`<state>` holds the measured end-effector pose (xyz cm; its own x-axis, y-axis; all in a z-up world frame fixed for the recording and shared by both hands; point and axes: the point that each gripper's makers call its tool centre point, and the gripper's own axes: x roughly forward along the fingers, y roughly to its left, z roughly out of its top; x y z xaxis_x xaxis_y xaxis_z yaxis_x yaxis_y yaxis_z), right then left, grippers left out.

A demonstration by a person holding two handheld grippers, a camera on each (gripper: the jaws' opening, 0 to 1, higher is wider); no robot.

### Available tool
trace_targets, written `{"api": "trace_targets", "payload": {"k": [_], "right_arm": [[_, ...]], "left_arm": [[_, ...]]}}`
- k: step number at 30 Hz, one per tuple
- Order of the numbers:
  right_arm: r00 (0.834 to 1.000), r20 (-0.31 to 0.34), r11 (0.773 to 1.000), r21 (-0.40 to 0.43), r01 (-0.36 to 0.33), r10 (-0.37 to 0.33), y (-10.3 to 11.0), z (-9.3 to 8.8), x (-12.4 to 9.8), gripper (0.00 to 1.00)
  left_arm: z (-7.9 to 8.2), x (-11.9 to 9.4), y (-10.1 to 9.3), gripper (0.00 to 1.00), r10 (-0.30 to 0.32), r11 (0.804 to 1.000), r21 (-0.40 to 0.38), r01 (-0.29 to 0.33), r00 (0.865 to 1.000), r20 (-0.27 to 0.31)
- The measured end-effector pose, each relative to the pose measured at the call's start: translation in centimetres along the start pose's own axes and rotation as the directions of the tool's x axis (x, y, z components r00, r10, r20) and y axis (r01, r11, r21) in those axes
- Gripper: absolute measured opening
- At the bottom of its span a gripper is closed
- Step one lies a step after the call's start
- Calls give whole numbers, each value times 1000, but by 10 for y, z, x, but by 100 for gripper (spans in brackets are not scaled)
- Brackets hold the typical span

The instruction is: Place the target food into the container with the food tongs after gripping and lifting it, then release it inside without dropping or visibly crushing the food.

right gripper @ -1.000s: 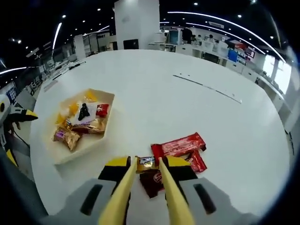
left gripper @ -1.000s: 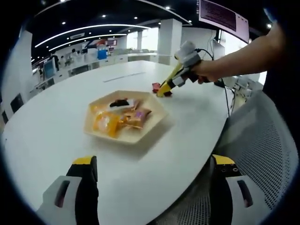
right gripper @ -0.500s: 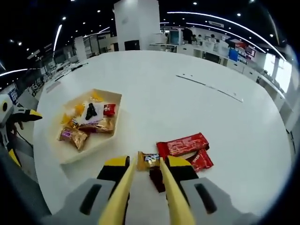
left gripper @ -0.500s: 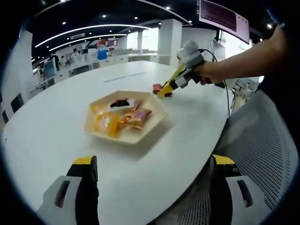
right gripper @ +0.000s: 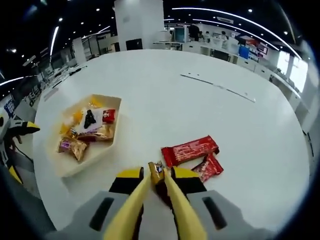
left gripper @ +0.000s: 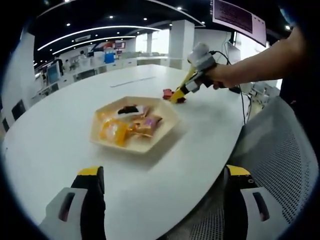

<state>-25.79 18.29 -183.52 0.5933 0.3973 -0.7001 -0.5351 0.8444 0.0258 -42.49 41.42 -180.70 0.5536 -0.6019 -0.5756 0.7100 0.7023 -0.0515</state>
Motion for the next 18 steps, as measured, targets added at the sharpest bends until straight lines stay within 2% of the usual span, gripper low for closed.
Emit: {"api": "trace_targets", "payload": {"k": [7,13,18], "right_arm": [[1000,19,1000,28,0,-1,-6,7,-7,18],[1000,19,996,90,-12,10,-7,11,-10,17],[1000,28,995,97,-9,6,-10,15,-14,17]], "left_arm": [[0,0,-1,95,-1,1000,3,1,1000,-4],[-1,0,1,95,4,1000,0,-4,1000,-3],[0,0,2,95,8,1000,-3,-8,1000,0]]}}
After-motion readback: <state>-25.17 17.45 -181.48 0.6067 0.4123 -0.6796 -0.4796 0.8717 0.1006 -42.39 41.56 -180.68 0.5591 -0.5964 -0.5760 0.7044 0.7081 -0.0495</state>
